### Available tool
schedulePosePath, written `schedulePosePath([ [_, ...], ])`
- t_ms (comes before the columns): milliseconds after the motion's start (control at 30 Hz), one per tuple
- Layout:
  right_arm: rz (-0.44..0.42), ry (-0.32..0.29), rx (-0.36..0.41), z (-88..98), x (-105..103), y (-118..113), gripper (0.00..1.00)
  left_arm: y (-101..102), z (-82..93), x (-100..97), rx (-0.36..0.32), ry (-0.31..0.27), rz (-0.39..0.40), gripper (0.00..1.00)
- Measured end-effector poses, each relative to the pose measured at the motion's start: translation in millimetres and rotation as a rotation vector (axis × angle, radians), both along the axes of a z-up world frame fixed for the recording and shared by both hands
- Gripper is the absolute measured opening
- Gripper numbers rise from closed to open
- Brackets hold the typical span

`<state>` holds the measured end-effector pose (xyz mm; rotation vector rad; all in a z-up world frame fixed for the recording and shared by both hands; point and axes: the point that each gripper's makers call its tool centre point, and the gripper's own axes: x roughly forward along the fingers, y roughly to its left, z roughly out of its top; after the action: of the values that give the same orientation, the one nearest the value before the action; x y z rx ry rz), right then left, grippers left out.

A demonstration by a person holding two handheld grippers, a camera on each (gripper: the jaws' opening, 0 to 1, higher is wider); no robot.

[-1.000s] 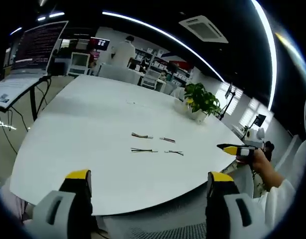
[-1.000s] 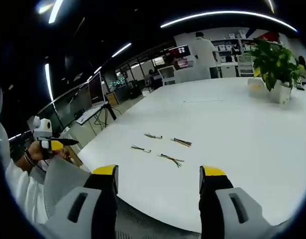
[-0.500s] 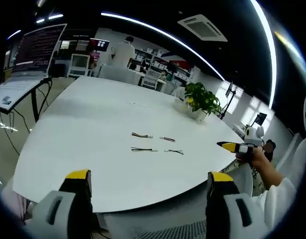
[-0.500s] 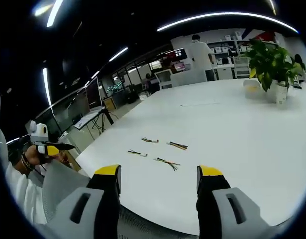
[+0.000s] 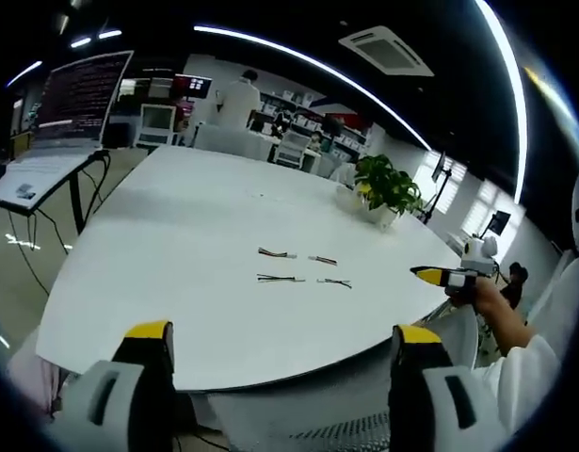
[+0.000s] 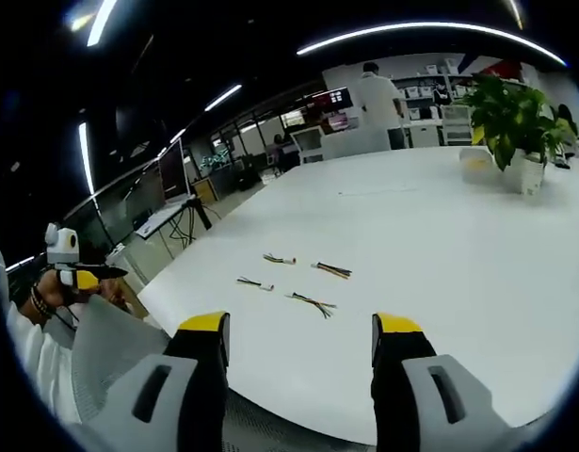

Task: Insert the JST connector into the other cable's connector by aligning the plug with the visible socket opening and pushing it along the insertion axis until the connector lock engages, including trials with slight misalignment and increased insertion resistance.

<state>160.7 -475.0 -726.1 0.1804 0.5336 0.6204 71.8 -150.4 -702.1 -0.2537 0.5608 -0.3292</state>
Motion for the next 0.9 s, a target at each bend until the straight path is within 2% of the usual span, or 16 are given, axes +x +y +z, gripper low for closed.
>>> schedulePosePath([
  [133,-0.009,0.007,-0.016,-3.2,2,0,0.59,3,0.2,-2.8,-0.007,-0.001,0.013,0.94],
  [400,0.024,0.010,-0.059,-7.2,-1,4,0.60,4,-4.2,-7.8,-0.010,0.008,0.025,0.94],
  [900,0.030,0.013,-0.033,-5.5,-6,3,0.61,-11,-5.0,-1.9,-0.015,0.010,-0.013,0.94],
])
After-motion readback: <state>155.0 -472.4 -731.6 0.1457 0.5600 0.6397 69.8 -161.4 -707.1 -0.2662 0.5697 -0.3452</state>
